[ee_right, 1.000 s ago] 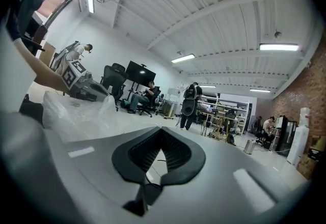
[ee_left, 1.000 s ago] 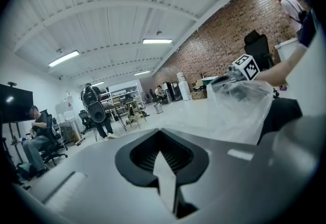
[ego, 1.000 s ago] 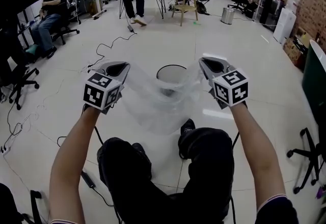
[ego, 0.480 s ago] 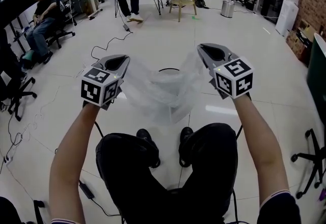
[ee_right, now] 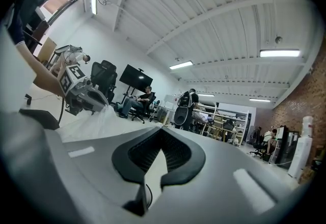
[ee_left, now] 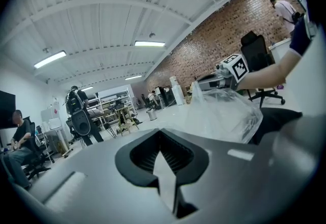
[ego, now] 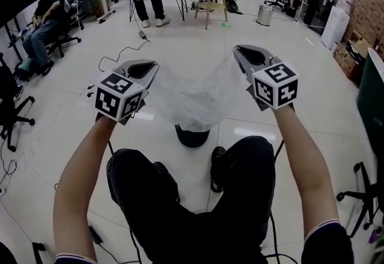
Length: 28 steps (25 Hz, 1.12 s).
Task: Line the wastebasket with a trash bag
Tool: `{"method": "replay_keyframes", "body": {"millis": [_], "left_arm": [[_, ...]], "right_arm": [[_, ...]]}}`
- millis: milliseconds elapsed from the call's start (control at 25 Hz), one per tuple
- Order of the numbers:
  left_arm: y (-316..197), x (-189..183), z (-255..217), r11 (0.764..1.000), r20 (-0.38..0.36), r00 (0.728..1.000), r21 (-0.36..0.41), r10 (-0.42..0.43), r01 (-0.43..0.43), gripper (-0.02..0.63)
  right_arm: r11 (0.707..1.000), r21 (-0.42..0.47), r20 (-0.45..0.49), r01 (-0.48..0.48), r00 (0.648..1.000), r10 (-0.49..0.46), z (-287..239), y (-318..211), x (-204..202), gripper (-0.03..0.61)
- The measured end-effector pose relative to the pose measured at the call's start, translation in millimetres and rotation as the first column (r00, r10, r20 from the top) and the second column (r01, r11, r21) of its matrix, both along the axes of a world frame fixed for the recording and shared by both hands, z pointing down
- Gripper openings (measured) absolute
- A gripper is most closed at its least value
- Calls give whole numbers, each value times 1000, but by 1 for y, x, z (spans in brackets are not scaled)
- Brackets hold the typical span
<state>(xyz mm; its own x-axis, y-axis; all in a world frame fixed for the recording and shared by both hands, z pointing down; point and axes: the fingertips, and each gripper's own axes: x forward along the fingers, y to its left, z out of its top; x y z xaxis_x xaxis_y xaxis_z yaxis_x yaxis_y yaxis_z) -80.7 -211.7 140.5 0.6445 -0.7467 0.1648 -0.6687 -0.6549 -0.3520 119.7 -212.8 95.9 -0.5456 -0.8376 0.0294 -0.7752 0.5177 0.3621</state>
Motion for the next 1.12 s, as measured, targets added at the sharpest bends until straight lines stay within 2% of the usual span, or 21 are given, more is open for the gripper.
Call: {"method": "replay_keyframes", "body": {"millis": [160,480,800,1120], "left_arm": [[-17,10,21,999,42,999,-39,-1,2,12],[-56,13,57,993,53,998,-114,-28,34,12],[-92,16,95,982,34,997,-174,-65,70,12],[-128,13,118,974,10,994,-200,-105,105,12]], "right_arm": [[1000,-27,-8,11,1000,-11,16,-21,3,2],[995,-94,5,24,1000,-24,55,-62,6,2],[985,-173,0,29,1000,-29,98,-104,11,2],[980,-198,38,29,999,-22,115,-149,8,2]]}}
